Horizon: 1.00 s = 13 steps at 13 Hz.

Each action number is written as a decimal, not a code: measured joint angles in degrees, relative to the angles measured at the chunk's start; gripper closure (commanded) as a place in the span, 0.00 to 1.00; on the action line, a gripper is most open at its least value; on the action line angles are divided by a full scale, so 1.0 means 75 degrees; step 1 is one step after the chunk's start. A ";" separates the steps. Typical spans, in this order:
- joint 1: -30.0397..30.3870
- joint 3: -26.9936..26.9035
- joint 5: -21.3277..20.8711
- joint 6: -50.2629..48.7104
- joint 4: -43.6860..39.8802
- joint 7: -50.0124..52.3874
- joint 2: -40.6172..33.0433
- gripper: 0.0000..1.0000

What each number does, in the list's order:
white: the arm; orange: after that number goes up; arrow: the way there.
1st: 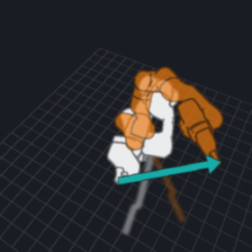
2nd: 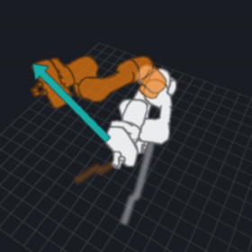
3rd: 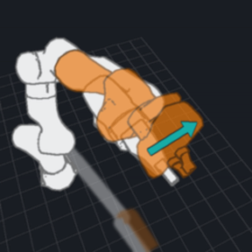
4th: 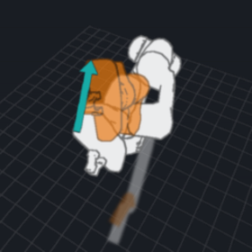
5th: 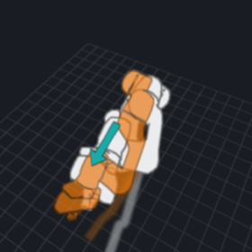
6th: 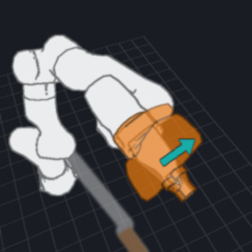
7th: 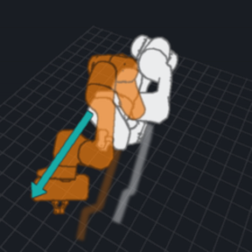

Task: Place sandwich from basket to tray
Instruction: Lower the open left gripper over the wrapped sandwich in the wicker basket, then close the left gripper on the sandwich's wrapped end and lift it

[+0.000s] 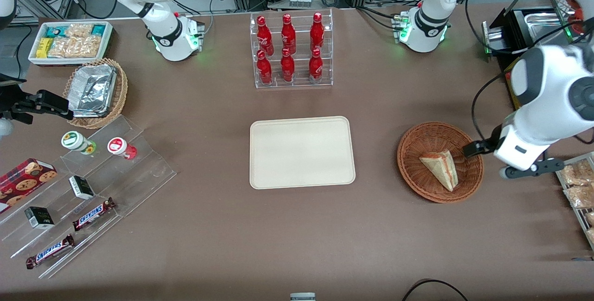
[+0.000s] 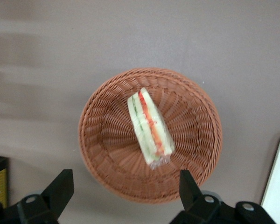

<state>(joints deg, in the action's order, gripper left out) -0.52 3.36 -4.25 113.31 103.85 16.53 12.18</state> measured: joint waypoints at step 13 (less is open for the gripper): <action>-0.0220 0.0065 0.0001 0.3833 0.2984 0.2156 0.0049 0.00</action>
<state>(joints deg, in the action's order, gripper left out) -2.17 3.84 -4.24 142.06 126.23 32.70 12.55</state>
